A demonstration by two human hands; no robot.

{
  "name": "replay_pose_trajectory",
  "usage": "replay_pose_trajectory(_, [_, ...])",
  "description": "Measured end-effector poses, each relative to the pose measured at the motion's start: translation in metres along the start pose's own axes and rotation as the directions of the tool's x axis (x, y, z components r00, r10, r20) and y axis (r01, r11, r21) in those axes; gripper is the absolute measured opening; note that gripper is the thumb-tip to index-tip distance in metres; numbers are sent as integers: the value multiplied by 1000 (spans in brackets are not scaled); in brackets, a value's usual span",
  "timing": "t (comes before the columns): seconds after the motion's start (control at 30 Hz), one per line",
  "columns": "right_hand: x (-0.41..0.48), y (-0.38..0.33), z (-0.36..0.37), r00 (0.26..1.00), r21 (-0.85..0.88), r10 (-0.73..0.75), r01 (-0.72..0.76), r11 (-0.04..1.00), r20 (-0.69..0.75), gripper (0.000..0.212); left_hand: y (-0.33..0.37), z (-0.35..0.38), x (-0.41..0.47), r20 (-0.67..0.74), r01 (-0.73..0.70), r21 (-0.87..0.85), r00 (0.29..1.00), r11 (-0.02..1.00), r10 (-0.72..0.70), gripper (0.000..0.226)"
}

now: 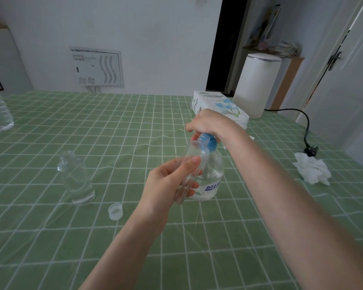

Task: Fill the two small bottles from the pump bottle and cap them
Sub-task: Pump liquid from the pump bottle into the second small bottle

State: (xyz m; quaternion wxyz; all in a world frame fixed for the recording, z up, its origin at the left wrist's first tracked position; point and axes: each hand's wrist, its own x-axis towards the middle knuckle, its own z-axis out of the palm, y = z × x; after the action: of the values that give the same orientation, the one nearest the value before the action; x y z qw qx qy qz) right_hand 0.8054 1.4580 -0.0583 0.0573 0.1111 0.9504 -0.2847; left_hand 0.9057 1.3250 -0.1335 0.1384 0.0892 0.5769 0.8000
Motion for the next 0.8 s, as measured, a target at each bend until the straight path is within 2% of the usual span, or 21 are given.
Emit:
replay_pose_trajectory(0.27, [-5,-5,-12,998,-9,-26,26,1000,-58,30,4,4,1,1,-13,-17,1000,1000,13,34])
replay_pose_trajectory(0.47, [-5,-6,-9,1000,5,-3,3,1000,-24,31,3,4,0,0,-9,-20,1000,1000,9,40])
replay_pose_trajectory(0.8, [-3,-1,0,1000,-23,-7,6,1000,-20,33,1,2,-1,-10,5,-3,1000,1000,-5,33])
